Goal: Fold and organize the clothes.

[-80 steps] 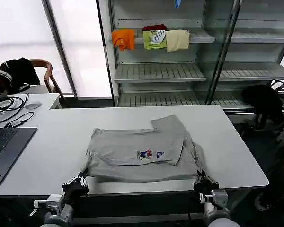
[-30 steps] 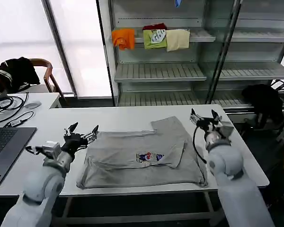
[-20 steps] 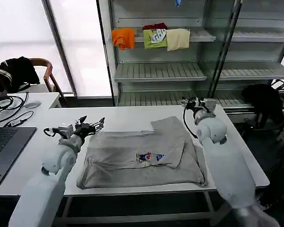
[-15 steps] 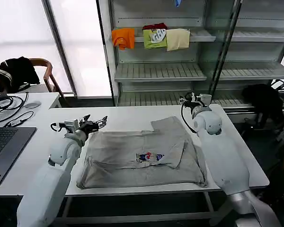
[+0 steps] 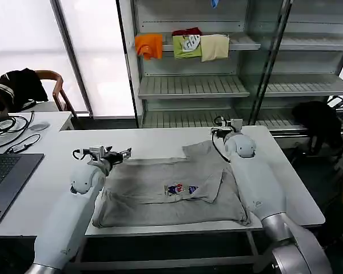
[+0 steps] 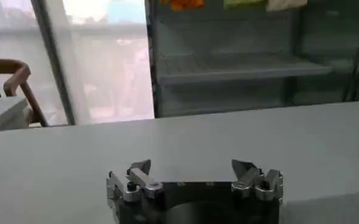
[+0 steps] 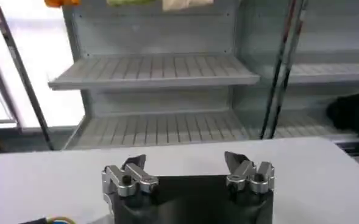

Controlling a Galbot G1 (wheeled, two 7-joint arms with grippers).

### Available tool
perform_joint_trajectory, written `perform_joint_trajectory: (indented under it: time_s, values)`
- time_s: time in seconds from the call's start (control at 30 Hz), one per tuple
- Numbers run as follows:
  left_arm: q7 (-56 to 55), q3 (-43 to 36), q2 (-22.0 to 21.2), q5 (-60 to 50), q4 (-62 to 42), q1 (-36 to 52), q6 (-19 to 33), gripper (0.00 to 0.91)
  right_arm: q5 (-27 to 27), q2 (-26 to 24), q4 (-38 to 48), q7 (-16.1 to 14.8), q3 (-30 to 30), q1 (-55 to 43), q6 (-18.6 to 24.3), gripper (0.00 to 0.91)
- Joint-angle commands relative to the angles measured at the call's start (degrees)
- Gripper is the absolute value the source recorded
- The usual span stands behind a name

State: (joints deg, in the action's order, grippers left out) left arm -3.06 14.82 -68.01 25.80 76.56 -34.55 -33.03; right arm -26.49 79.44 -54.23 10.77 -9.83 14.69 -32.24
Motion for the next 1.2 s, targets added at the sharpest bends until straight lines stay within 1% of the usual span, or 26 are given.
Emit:
perform_joint_trajectory:
  time_s: [0.03,0.17,0.4,1.0,1.03,1.07,1.1,1.13,1.17,1.2]
  values:
    - [0.1,-0.8,-0.5,-1.5,-2.6,0.5,-0.1,0.907,1.0,0.8,3.5,-0.7,0.4,-0.9,0.1,0.907]
    - [0.1,-0.7,0.4,-1.4,-1.1,-0.8,-0.1,0.907,1.1,1.7,4.0,-0.9,0.4,-0.4,0.4,0.907]
    - [0.1,-0.3,0.6,-1.4,-0.3,-2.0,-0.1,0.907,2.5,2.7,4.5,-1.0,0.2,0.6,0.7,0.907]
    - [0.5,0.6,1.3,-1.5,-1.2,-2.6,0.0,0.907,3.4,3.3,4.3,-1.2,0.5,1.3,0.6,0.907]
    - [0.5,0.5,1.2,-1.6,-1.2,-2.7,0.0,0.816,3.4,3.3,4.3,-1.2,0.6,1.4,0.6,0.907]
    - [0.5,0.5,1.2,-1.6,-1.0,-2.8,0.0,0.776,3.4,3.3,4.2,-1.1,0.6,1.6,0.5,0.907]
    - [0.4,0.4,1.2,-1.6,-0.8,-2.9,0.0,0.635,3.4,3.2,4.1,-1.1,0.6,1.7,0.4,0.907]
    - [0.4,0.4,1.2,-1.6,-0.7,-3.0,0.0,0.504,3.4,3.2,4.1,-1.0,0.6,1.8,0.4,0.856]
    - [0.3,0.3,1.2,-1.7,-0.5,-3.0,-0.1,0.292,3.2,3.2,4.2,-0.9,0.6,1.9,0.4,0.695]
    - [0.3,0.3,1.2,-1.7,-0.5,-3.0,-0.1,0.252,3.2,3.3,4.3,-0.9,0.5,1.9,0.4,0.645]
